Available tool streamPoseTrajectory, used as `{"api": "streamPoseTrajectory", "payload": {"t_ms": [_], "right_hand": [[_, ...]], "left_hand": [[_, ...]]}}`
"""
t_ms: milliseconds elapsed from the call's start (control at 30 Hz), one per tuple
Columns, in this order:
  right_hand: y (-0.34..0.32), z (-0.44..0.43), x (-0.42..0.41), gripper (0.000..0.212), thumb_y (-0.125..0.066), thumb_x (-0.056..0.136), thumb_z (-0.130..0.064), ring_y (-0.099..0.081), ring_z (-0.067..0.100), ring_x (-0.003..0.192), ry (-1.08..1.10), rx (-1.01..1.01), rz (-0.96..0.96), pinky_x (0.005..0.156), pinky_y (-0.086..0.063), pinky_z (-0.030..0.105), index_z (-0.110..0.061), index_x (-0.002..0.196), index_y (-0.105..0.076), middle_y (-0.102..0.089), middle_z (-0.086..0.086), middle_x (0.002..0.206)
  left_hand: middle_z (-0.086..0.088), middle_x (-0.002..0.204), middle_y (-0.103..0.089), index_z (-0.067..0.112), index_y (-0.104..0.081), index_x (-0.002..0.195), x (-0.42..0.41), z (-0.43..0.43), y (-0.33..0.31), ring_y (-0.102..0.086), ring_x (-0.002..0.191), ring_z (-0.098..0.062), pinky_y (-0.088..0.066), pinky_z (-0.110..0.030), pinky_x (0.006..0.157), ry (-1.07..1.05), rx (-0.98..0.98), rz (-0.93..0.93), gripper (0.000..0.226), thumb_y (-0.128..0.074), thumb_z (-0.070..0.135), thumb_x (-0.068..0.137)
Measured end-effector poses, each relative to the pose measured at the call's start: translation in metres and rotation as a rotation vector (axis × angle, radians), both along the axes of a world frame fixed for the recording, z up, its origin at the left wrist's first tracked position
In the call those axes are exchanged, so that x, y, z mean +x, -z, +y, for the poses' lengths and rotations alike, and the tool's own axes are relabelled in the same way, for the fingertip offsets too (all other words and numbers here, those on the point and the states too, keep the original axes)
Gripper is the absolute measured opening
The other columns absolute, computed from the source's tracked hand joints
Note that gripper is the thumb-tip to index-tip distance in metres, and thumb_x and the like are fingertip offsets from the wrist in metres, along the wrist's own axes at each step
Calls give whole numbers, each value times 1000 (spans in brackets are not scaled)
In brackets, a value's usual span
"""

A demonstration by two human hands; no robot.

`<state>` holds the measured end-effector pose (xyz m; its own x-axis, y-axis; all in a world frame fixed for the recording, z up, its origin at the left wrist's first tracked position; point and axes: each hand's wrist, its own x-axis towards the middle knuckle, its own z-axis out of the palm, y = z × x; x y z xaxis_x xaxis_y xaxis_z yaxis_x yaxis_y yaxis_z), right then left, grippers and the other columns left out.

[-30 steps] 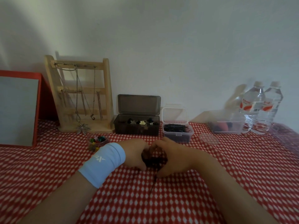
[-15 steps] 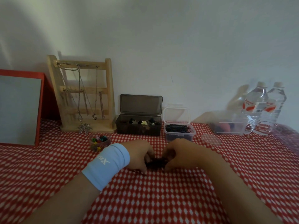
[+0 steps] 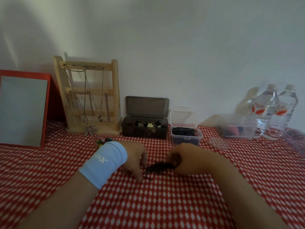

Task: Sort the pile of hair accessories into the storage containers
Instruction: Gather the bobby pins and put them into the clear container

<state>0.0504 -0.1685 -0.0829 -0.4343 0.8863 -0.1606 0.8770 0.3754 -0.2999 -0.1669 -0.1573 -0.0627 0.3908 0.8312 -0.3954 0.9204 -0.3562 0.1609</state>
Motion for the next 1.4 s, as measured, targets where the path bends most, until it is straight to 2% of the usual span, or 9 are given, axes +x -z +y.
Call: {"api": "streamPoseTrajectory", "payload": {"t_ms": [167,300,467,700,833,1000,1133,1300,1400], "right_hand": [[3,1,-9,31,-73,87,-15,-63,2,94,-13,107,91,87,-55,19,-27,116,-72,-70,-12,109],[0,1,-8,27,-67,90,-19,-59,2,95,-32,226,180,82,-51,15,-29,114,-72,-64,-14,110],[10,-2,-16,54,-71,77,-60,-47,7,110,-49,99,31,98,-44,28,-36,125,-63,-50,-11,120],[11,4,-19,33,-76,86,-28,-62,5,95,-19,106,119,88,-53,20,-29,119,-72,-69,-11,113],[4,1,-9,63,-82,78,-41,-55,7,106,20,124,56,92,-47,19,-29,135,-58,-58,-10,126],[-5,0,10,42,-81,80,-33,-62,-2,92,61,-18,18,80,-48,12,-31,120,-70,-67,-19,106],[-2,5,11,22,-79,83,-20,-63,-6,80,94,21,72,74,-48,8,-28,103,-78,-66,-24,83],[0,5,5,25,-80,82,-18,-65,-4,81,98,64,155,79,-55,14,-25,105,-77,-71,-17,90],[-5,3,13,33,-84,78,-27,-65,-2,82,118,57,136,79,-55,16,-28,109,-73,-68,-18,90]], "left_hand": [[7,92,-68,19,-72,106,5,4,4,-66,71,-9,-51,-13,57,10,49,-167,31,-82,26,77],[10,93,-65,21,-69,110,5,7,9,-64,87,-11,-52,-20,74,68,193,-169,40,-82,35,75],[8,115,-57,24,-62,125,4,9,14,-53,96,-9,-43,-20,81,126,247,-189,52,-77,39,77],[14,97,-64,25,-75,107,10,8,22,-55,86,-2,-33,-5,69,163,248,-279,21,-67,31,88],[10,105,-66,26,-70,114,9,5,16,-58,89,-3,-42,-11,73,145,195,-294,29,-65,39,89],[6,120,-54,25,-57,131,16,-2,17,-52,99,-9,-46,-22,86,172,220,-258,56,-64,54,85],[10,108,-48,28,-67,121,27,-3,27,-49,100,-11,-45,-26,89,220,269,-262,39,-65,47,87],[5,104,-66,24,-73,113,27,-1,26,-58,94,-11,-45,-20,82,238,273,-337,26,-67,34,89],[5,118,-63,25,-60,131,22,1,22,-55,95,-6,-41,-17,81,199,257,-307,52,-71,44,84]]}}
